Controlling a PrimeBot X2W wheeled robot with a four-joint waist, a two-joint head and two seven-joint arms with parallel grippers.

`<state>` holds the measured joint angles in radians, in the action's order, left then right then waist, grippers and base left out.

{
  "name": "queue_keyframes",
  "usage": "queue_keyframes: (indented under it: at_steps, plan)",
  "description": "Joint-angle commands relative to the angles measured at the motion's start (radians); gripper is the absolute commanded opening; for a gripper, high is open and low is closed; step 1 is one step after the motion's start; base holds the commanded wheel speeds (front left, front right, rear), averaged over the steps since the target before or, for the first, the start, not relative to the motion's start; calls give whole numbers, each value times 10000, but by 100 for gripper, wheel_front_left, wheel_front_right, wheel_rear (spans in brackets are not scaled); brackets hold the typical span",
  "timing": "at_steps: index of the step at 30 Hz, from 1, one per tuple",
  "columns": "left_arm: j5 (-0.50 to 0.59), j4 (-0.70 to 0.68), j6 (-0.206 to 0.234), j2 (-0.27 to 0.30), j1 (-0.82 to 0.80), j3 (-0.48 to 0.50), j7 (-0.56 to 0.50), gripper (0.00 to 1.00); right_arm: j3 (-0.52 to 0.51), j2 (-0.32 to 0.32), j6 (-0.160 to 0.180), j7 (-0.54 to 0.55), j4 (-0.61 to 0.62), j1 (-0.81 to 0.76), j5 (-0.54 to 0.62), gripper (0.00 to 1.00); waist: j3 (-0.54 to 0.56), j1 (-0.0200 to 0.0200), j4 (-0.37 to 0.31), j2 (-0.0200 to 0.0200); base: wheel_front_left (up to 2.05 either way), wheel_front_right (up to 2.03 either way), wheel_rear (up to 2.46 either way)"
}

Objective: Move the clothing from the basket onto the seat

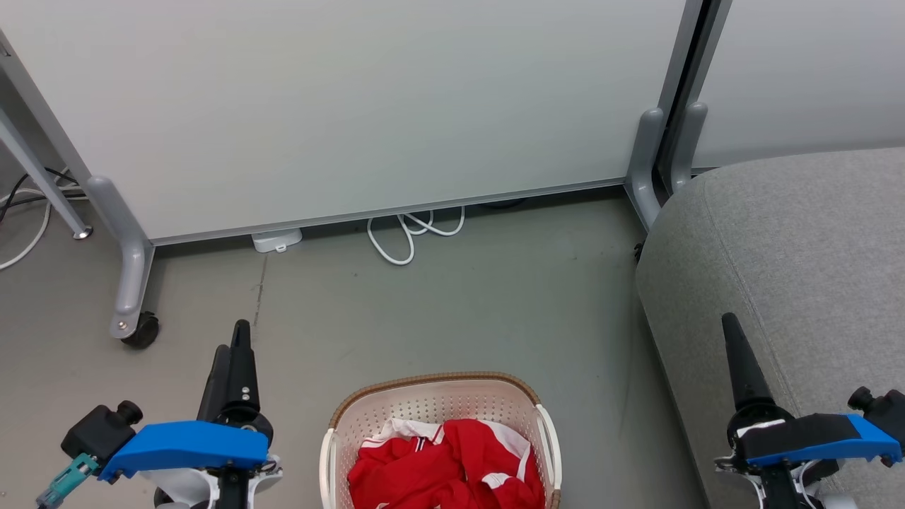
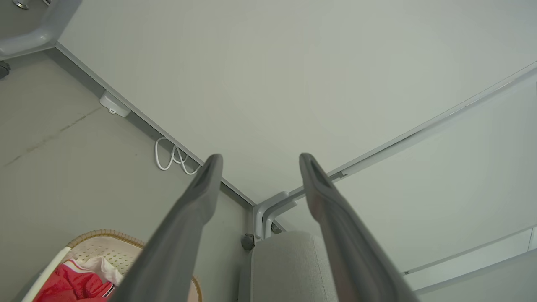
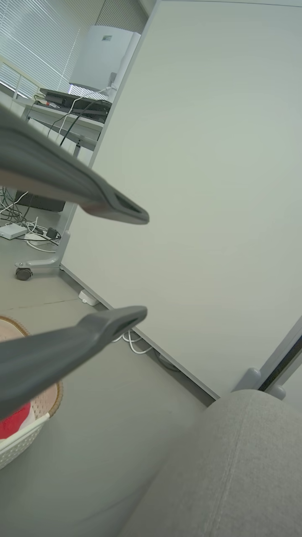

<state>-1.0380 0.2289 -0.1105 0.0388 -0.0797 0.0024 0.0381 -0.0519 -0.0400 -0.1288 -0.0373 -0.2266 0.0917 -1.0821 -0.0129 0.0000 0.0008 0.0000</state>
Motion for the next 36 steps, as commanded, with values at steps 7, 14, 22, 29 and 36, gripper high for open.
queue_keyframes:
  at_steps: [7, 14, 22, 29, 36]
  plan:
    - [1618, -52, 95, 90, -298, -358, 328, 100, 127, -74, -13, -332, 184, 97, 1401, 100, -6, 0, 18, 0, 0, 0, 0]
    - [2720, -9, 134, 97, -318, -566, 560, 100, 193, -82, -15, -564, 193, 68, 2444, 100, -3, 0, 31, 0, 0, 0, 0]
    - [3748, -2, 132, 103, -324, -769, 771, 100, 268, -90, -16, -774, 159, 26, 3398, 100, 4, 0, 36, 0, 0, 0, 0]
    - [4629, 10, 167, 109, -344, -959, 976, 100, 325, -96, -18, -983, 157, 0, 4192, 100, 4, 0, 44, 0, 0, 0, 0]
    - [5469, 105, 194, 113, -375, -1099, 1170, 100, 403, -103, -20, -1167, 132, -37, 4943, 100, 2, 0, 70, 0, 0, 0, 0]
